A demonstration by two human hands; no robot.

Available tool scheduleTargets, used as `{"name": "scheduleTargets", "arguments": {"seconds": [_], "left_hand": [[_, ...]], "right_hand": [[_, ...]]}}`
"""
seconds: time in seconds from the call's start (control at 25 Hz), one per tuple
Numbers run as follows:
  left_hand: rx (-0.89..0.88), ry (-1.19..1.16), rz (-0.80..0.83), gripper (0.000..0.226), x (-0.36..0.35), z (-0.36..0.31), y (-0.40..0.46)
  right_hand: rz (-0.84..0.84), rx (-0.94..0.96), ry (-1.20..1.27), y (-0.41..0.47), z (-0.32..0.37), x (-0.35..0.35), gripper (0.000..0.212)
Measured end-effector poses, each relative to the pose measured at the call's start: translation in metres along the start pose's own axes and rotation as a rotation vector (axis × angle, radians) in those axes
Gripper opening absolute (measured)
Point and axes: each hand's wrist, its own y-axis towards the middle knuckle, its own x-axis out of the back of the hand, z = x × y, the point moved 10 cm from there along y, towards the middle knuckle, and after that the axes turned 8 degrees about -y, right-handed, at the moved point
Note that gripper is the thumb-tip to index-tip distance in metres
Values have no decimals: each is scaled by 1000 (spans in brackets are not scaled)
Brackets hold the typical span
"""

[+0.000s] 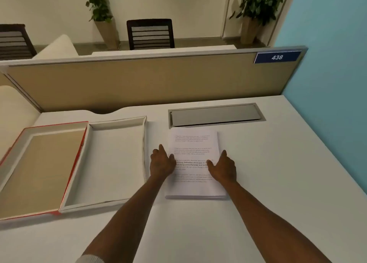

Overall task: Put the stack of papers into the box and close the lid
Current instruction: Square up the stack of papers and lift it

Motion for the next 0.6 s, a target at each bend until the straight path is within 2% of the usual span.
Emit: {"name": "scheduleTargets", "arguments": {"seconds": [0.36, 0.48, 0.6], "left_hand": [[167, -105, -75, 69, -27, -2, -2], [339, -281, -85, 66, -29, 10, 4], [414, -434, -38, 64, -34, 17, 11]], "right_hand": [[-23, -11, -5, 9, -3, -3, 87], [-19, -11, -22, 12, -3, -3, 88], [-21, -6, -24, 13, -4, -2, 88]]}}
